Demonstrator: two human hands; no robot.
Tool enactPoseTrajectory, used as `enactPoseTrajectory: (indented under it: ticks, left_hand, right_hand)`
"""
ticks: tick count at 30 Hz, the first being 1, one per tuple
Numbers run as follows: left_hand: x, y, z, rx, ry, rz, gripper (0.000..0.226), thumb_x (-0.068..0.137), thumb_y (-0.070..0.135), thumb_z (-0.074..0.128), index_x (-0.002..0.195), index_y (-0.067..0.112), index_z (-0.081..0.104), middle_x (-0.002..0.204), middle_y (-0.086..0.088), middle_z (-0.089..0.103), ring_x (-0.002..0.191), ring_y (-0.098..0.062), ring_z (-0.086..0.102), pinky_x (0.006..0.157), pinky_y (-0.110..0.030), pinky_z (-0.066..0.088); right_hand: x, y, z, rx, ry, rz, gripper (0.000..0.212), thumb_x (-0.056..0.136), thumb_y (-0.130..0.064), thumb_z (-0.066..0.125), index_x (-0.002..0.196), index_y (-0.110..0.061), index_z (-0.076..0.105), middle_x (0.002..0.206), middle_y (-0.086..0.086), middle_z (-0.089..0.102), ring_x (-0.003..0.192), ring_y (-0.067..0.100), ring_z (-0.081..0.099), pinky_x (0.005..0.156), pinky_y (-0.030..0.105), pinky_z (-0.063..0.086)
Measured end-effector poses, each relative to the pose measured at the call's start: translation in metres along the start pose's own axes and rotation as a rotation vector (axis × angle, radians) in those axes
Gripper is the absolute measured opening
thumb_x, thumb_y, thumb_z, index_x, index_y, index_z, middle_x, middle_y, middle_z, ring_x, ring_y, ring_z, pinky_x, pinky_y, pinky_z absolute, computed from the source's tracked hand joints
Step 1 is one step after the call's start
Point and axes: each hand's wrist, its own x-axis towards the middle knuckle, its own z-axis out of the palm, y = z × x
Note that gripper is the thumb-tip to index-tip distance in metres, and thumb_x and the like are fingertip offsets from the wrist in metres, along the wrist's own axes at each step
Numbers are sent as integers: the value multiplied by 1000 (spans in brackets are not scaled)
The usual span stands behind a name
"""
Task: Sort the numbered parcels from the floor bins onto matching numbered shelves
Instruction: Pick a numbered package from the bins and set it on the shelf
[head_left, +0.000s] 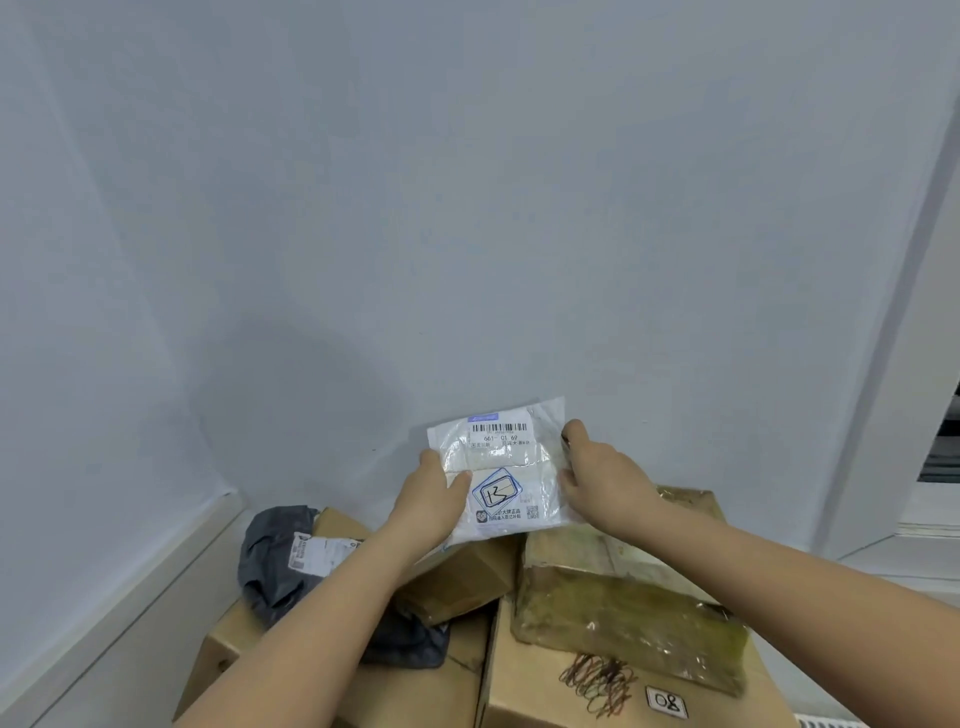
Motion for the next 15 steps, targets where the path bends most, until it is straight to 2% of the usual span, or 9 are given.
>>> enactPoseTrajectory:
  ticks: [2, 6, 10, 15]
  left_hand:
    - [-14, 2, -10, 23, 11, 21, 25, 101, 27, 44, 117, 7, 40, 99, -3, 54, 81, -16, 53, 60, -27, 38]
    - [-44, 1, -29, 77, 35, 34, 20, 102, 26, 43, 110, 8, 39, 88, -1, 50, 76, -16, 50, 56, -27, 35]
    - [-78, -8, -45, 163, 72, 40, 19, 101, 28, 44, 103, 11, 37, 91, -3, 51, 78, -20, 48, 51, -24, 27]
    - [-109, -21, -58, 118, 87, 30, 18, 99, 26, 47, 102, 11, 39, 95, -6, 54, 84, -24, 52, 66, -33, 37]
  right_hand:
    - [-11, -8, -4, -17, 24, -16, 18, 94, -12, 41, 101, -15, 25, 70, 0, 42, 68, 31, 48, 54, 34, 31]
    - [-35, -29, -9, -36, 42, -36, 20, 94, -12, 40, 112, -10, 32, 80, 5, 49, 69, 31, 48, 59, 35, 36]
    - [-64, -49, -10, -31, 64, -45, 20, 94, -15, 42, 111, -10, 33, 84, 9, 54, 74, 34, 53, 60, 36, 37]
    - [-95, -68, -10, -12, 73, -89, 18, 95, -16, 45, 110, -9, 37, 101, 14, 60, 88, 35, 59, 62, 35, 37]
